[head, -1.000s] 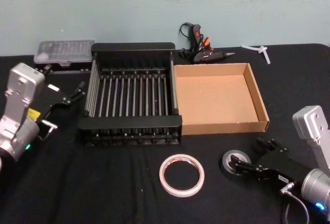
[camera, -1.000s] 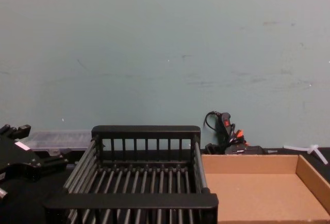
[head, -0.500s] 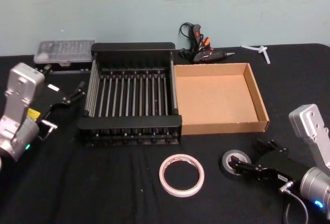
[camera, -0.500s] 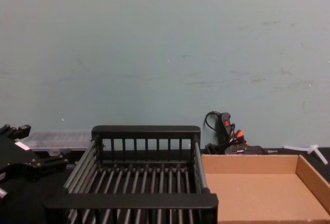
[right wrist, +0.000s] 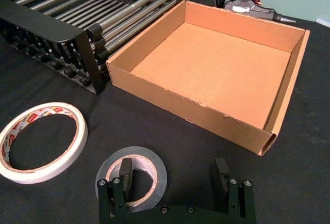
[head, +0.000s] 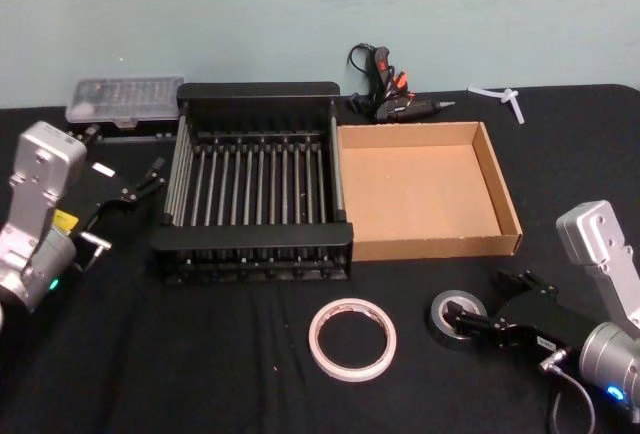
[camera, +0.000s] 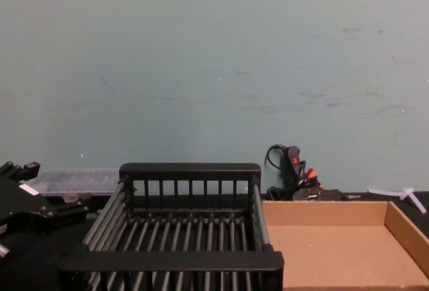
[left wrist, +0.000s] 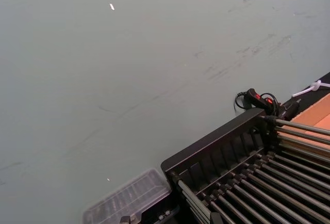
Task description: Pick up the white tape and place it into the black box , Pick up the silver tape and place it into the brown box.
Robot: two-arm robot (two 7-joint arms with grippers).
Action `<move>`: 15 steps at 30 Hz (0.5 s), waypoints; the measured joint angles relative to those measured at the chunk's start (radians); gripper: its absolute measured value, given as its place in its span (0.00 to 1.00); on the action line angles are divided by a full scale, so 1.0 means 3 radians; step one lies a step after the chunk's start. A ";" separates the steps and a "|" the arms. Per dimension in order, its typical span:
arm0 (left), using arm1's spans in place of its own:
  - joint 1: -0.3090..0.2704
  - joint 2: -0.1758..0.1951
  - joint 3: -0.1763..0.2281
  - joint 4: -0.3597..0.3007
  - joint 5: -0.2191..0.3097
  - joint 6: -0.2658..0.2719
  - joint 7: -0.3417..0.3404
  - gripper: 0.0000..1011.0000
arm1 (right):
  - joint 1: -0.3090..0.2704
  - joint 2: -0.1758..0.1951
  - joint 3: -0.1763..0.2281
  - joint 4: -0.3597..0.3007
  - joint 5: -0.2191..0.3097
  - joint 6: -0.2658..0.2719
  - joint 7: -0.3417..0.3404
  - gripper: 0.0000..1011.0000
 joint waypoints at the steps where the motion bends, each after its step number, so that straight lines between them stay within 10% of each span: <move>1: 0.0000 0.0000 0.0000 0.0000 0.0000 0.0000 0.0000 0.99 | 0.0003 -0.0002 0.0000 0.0004 -0.0003 0.0001 0.0003 0.99; 15: 0.0000 0.0000 0.0000 0.0000 0.0000 0.0000 0.0000 0.99 | 0.0016 -0.0015 -0.0004 0.0021 -0.0027 0.0011 0.0004 0.99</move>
